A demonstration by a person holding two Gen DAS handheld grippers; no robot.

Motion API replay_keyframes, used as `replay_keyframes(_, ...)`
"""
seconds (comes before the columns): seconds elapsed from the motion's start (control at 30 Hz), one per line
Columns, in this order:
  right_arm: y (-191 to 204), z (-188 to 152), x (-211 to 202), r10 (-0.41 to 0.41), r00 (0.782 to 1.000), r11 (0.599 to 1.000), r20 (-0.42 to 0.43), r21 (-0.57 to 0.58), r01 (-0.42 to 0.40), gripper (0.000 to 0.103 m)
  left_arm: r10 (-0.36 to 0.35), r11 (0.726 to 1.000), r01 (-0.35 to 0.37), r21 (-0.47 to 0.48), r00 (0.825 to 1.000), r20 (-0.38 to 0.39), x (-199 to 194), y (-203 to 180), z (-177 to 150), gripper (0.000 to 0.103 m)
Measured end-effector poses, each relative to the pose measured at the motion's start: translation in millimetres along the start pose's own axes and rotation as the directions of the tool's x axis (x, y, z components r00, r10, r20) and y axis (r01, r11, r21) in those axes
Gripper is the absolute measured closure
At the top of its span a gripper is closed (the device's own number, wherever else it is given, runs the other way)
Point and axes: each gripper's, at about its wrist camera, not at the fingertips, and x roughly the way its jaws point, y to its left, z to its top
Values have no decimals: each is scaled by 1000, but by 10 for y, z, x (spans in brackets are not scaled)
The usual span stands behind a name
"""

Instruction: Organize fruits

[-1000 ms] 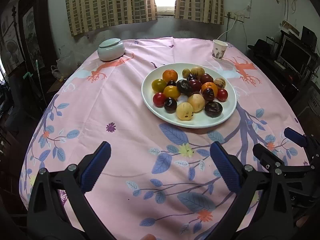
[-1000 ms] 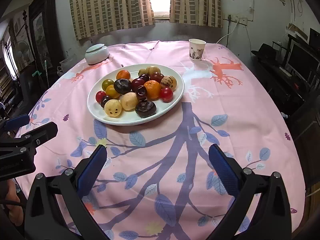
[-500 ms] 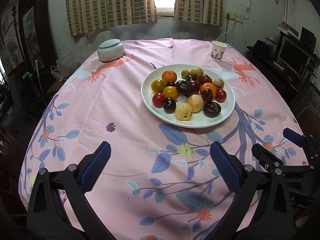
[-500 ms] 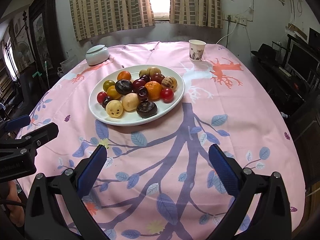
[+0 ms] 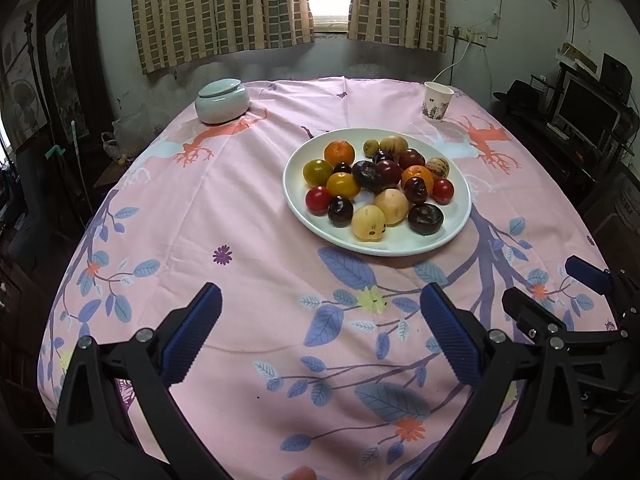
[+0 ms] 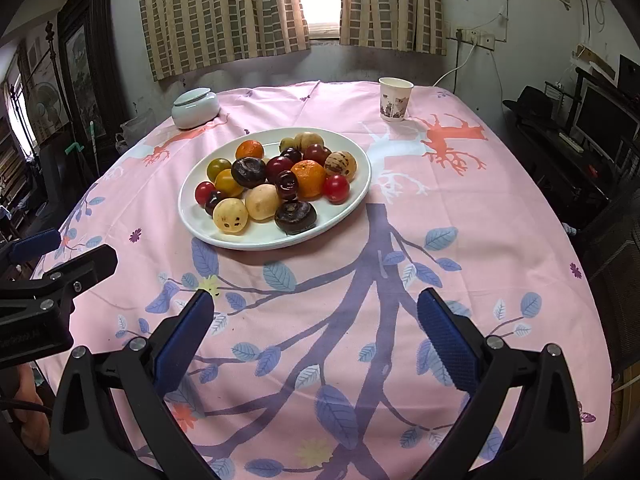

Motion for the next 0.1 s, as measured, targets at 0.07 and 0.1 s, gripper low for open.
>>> replay_keyframes(0.07,6,-5,2,0,1000,1000,-1,0,0,1,0,1000,0,-6,1000,-3,16,18,-1,2)
replay_keyframes(0.1,9,-6,0,0,1000,1000,-2,-1,0,1,-6,1000,6,-7,1000,-2,17,25,-2,2)
